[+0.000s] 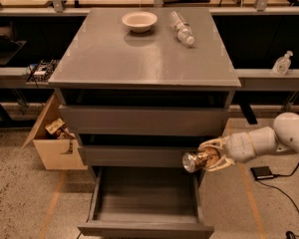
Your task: Pick orange can from bottom drawer and place on counter
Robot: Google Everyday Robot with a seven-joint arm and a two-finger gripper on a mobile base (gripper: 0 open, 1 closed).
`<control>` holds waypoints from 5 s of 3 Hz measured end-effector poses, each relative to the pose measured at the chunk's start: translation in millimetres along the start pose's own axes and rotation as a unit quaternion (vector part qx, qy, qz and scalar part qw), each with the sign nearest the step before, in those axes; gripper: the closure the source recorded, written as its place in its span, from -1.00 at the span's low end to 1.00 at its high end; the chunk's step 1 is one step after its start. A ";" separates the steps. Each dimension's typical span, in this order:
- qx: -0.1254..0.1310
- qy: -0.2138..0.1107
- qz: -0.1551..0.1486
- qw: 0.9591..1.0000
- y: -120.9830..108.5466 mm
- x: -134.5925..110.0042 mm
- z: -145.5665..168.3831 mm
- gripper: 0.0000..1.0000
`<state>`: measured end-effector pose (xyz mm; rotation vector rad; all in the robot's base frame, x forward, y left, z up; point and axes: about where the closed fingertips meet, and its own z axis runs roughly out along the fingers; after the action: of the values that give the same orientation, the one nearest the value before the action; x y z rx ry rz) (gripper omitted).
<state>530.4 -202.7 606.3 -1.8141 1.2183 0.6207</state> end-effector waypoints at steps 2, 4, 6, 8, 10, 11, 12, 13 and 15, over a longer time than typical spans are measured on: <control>0.035 0.025 -0.059 0.997 -21.2 -28.9 -36.6 1.00; 0.064 0.069 -0.116 0.989 -65.7 -50.0 -70.8 1.00; 0.056 0.134 -0.187 0.972 -112.1 -93.4 -104.2 1.00; 0.049 0.197 -0.262 0.944 -146.3 -157.7 -124.0 1.00; 0.043 0.138 -0.282 0.948 -194.3 -197.0 -124.3 1.00; 0.060 0.104 -0.262 0.958 -228.7 -210.7 -124.6 1.00; 0.078 0.100 -0.222 0.967 -261.0 -215.5 -119.6 1.00; 0.077 0.105 -0.164 0.978 -288.3 -207.1 -99.0 1.00; 0.067 0.095 -0.106 0.988 -310.3 -193.3 -70.6 1.00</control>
Offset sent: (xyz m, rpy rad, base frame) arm 0.0069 -0.0098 0.0420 -0.0186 -0.1242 -0.0082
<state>732.0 -113.7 906.4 -1.8894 1.1394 0.2451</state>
